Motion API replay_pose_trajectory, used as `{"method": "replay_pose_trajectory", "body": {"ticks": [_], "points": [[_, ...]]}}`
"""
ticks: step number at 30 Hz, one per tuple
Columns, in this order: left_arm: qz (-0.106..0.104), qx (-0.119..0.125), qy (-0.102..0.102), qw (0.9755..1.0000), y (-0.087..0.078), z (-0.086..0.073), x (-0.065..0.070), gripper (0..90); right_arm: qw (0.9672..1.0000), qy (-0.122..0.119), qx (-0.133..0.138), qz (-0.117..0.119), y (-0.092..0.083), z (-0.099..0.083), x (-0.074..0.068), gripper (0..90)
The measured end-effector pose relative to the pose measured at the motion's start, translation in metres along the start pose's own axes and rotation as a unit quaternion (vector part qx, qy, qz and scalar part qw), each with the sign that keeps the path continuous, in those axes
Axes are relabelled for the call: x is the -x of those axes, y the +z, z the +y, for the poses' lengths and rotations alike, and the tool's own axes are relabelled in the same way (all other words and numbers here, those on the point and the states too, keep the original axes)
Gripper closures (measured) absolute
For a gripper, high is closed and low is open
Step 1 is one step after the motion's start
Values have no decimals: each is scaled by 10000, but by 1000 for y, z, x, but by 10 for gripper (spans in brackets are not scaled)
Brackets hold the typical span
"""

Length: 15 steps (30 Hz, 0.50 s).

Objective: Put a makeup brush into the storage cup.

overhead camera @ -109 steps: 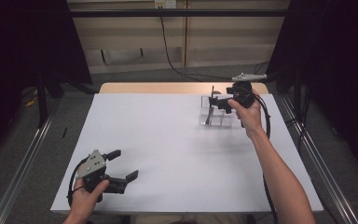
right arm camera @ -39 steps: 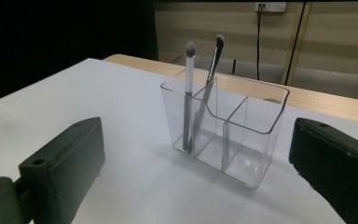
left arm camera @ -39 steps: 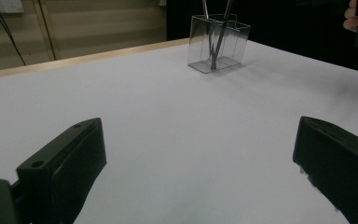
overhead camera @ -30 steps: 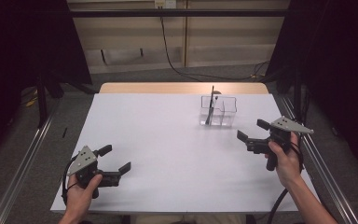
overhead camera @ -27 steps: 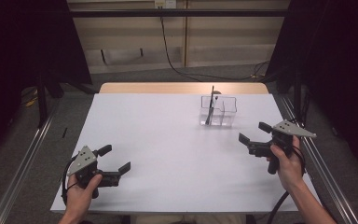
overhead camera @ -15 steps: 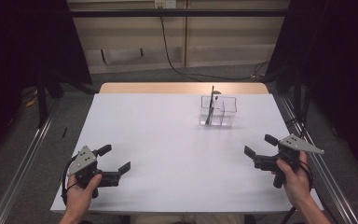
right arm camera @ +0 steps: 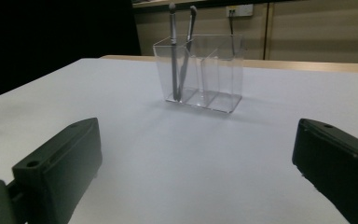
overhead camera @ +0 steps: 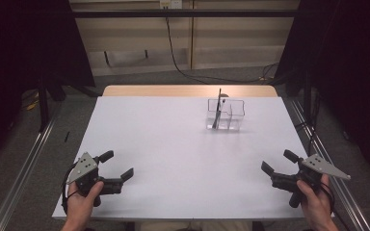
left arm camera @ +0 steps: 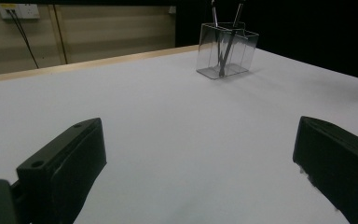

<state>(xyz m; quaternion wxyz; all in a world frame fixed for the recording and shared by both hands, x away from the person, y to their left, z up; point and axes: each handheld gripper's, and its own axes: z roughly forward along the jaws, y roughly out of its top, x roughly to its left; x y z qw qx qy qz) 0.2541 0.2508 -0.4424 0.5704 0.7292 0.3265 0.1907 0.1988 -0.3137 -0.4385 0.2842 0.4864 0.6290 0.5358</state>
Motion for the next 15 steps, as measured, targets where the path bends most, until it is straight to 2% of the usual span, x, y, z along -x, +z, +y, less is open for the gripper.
{"method": "replay_pose_trajectory", "body": {"ticks": [3,8,10,15], "points": [[0,-10,6,10000,-2,0,1,25,10000,58,34,-33,1,-2,3,8],[-3,48,4,10000,-8,0,4,25,9997,8,-107,-203,3,-6,8,16],[8,54,-7,10000,-8,0,2,25,9997,76,-57,-204,2,-5,8,11],[3,85,-48,10000,-9,1,1,25,9998,72,-71,-181,2,-5,7,11]]}}
